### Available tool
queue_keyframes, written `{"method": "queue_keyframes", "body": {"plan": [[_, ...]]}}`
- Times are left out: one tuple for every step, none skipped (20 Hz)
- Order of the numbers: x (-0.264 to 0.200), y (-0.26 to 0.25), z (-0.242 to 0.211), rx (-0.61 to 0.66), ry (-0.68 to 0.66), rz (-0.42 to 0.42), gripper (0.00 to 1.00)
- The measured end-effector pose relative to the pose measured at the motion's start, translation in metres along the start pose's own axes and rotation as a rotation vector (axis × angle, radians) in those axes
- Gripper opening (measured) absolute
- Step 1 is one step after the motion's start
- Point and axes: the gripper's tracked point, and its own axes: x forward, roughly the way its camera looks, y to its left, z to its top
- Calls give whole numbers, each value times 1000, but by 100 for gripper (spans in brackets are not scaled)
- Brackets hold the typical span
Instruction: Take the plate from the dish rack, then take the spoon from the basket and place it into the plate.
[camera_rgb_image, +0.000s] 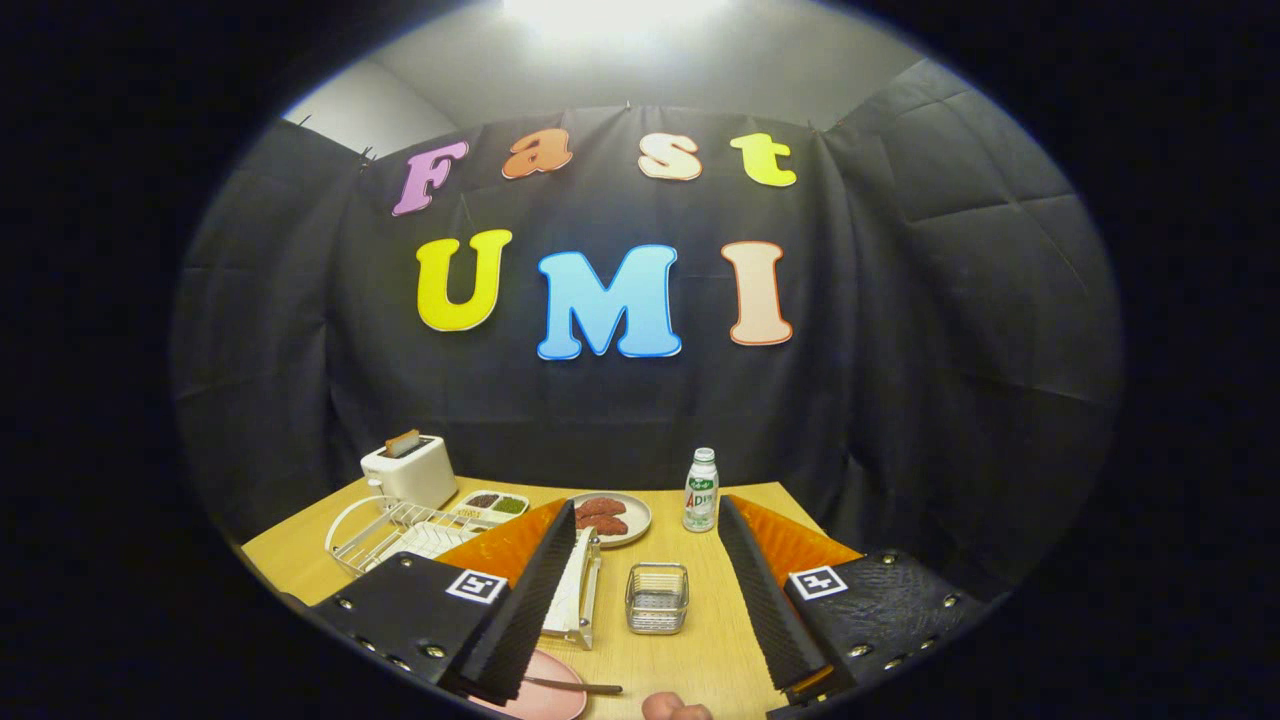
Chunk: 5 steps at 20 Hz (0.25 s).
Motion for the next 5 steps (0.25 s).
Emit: {"method": "queue_keyframes", "body": {"plan": [[1, -4, 8, 14, -7, -8, 94], [3, -8, 13, 24, -14, -10, 96], [3, -10, 18, 33, -20, -6, 97], [4, -11, 22, 35, -28, 1, 97], [6, -14, 25, 33, -36, 3, 97]]}}
